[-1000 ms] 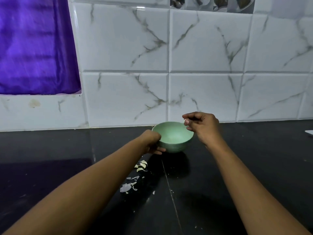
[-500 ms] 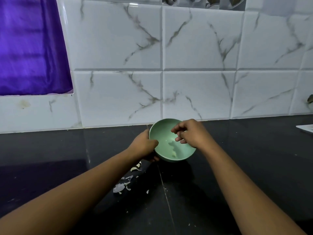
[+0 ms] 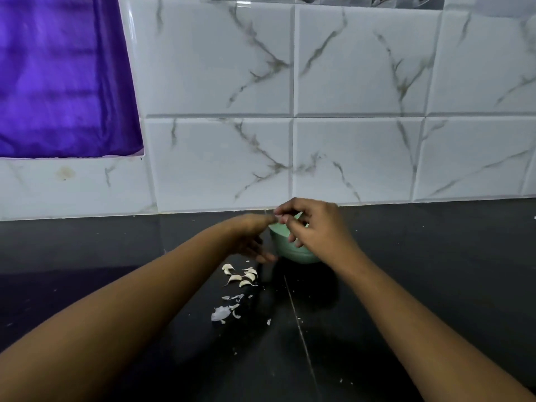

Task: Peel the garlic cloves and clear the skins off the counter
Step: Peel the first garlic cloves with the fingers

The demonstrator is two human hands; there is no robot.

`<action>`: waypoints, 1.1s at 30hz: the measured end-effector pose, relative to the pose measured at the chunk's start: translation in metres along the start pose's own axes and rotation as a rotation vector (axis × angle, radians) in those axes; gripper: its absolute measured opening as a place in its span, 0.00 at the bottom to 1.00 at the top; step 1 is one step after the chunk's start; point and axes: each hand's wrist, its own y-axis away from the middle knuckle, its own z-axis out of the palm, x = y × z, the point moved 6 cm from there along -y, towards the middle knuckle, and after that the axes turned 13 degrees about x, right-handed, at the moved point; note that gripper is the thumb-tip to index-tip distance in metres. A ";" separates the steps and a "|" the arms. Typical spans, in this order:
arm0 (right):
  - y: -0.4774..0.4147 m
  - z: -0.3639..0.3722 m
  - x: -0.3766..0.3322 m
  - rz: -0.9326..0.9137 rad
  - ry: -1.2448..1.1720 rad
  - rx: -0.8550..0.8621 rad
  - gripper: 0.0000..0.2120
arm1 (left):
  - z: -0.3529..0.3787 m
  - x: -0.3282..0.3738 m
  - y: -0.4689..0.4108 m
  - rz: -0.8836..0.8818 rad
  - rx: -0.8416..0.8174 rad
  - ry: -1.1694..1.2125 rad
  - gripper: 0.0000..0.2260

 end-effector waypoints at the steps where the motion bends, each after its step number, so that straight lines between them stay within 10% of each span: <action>1: 0.005 0.009 -0.001 -0.012 0.020 -0.054 0.09 | -0.018 0.005 0.002 0.097 0.083 -0.070 0.22; 8: 0.031 0.075 0.022 -0.133 0.430 -0.445 0.16 | -0.097 -0.031 0.047 0.440 0.384 -0.178 0.06; 23: 0.028 0.093 0.022 -0.280 0.667 -0.437 0.08 | -0.076 -0.059 0.041 0.547 0.263 -0.446 0.07; 33: 0.032 0.070 0.016 0.287 -0.115 -0.334 0.05 | -0.065 -0.054 0.054 0.530 0.205 -0.045 0.06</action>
